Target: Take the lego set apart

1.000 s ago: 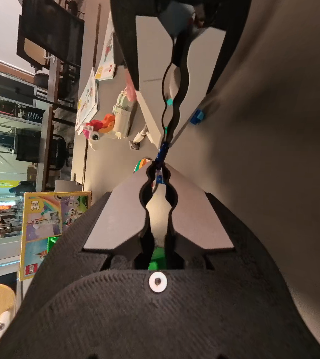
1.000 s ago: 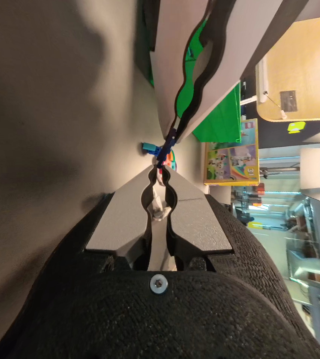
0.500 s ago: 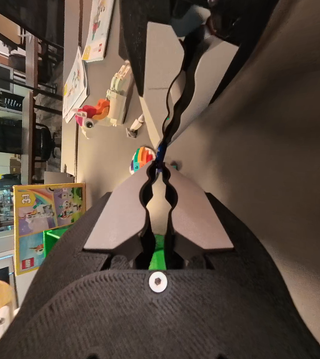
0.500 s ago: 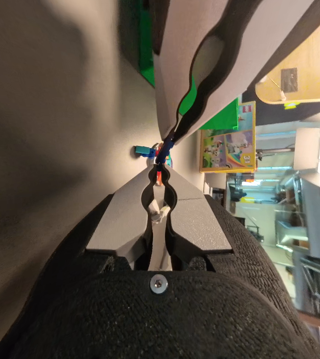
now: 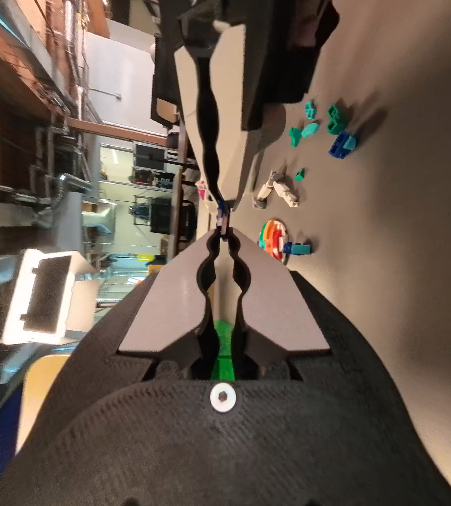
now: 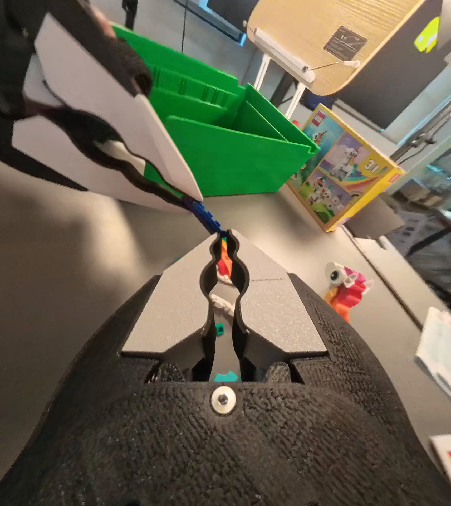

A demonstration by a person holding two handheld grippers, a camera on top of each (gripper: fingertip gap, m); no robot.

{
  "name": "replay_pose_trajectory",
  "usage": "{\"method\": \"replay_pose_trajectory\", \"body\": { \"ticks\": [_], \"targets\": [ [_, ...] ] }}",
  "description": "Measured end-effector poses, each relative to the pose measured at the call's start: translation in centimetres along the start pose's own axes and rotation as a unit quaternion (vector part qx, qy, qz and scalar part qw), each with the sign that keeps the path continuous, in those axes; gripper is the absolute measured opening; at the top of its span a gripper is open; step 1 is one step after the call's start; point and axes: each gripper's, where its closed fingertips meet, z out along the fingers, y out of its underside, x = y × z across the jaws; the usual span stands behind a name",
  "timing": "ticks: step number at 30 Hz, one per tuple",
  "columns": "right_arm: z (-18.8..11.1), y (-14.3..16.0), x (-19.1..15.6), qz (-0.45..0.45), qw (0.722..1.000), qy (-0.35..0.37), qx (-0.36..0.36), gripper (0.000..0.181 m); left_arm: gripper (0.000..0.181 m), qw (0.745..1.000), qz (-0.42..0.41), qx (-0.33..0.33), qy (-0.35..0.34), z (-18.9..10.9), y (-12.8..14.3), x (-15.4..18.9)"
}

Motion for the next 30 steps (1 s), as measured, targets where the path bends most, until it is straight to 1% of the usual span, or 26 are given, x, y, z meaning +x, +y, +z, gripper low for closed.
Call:
{"method": "replay_pose_trajectory", "body": {
  "ticks": [1,2,4,5,6,8,9,11,13,15,17,19,21,22,23,25,27,30],
  "targets": [
    [-0.2,-0.1,0.5,0.024,1.000,0.002,0.009,0.001,0.004,1.000,0.026,0.000,0.005,-0.1,-0.1,0.4],
    [-0.7,-0.3,1.5,0.058,0.998,0.009,0.026,0.001,0.004,0.998,0.059,0.002,0.026,-0.1,-0.2,1.5],
    [-2.4,-1.0,3.4,0.123,0.990,0.006,0.070,0.001,0.005,0.993,0.112,-0.018,0.025,0.0,0.5,3.0],
    [-3.1,-0.9,4.1,0.132,0.988,0.010,0.075,0.001,0.005,0.993,0.111,-0.025,0.029,0.0,1.0,3.6],
    [-3.5,-0.7,4.6,0.131,0.988,0.018,0.076,0.001,0.005,0.995,0.084,-0.031,0.034,0.1,1.4,3.9],
    [-3.6,-0.4,4.9,0.117,0.990,0.029,0.066,0.001,0.005,0.999,0.009,-0.028,0.028,0.0,1.7,3.2],
    [-3.4,-0.2,4.9,0.099,0.993,0.039,0.058,0.001,0.005,0.999,-0.036,-0.025,0.024,-0.1,1.7,2.6],
    [-2.9,0.7,5.0,0.047,0.996,0.071,0.031,0.002,0.005,0.991,-0.132,0.004,0.019,-0.8,1.0,0.8],
    [-2.7,1.1,5.4,-0.016,0.994,0.109,0.015,0.002,0.005,0.974,-0.222,0.047,0.018,-1.6,0.4,-1.2],
    [-2.6,1.2,5.6,-0.086,0.985,0.148,0.001,0.003,0.005,0.959,-0.274,0.076,0.018,-2.4,0.3,-2.6],
    [-2.8,0.9,5.7,-0.181,0.964,0.193,-0.012,0.003,0.005,0.950,-0.299,0.091,0.019,-3.0,0.4,-3.3],
    [-2.9,0.4,5.6,-0.303,0.923,0.237,-0.027,0.003,0.005,0.946,-0.311,0.093,0.021,-3.2,0.6,-3.3],
    [-2.7,0.1,4.8,-0.403,0.879,0.252,-0.039,0.002,0.005,0.942,-0.323,0.090,0.036,-3.2,0.5,-2.8],
    [-2.5,0.1,4.3,-0.430,0.867,0.249,-0.041,0.002,0.005,0.938,-0.331,0.084,0.056,-3.1,0.4,-2.2],
    [-2.2,0.2,3.9,-0.442,0.863,0.240,-0.041,0.003,0.005,0.933,-0.343,0.071,0.085,-2.9,0.2,-1.3],
    [-2.0,0.5,3.5,-0.444,0.867,0.223,-0.041,0.003,0.005,0.916,-0.370,0.030,0.154,-2.5,0.1,1.0],
    [-1.9,1.0,3.5,-0.445,0.868,0.214,-0.050,0.002,0.005,0.900,-0.386,-0.006,0.202,-2.1,0.0,3.0],
    [-1.4,1.8,3.0,-0.447,0.872,0.188,-0.063,0.003,0.005,0.890,-0.396,-0.044,0.223,-1.5,0.5,4.7]
  ]
}}
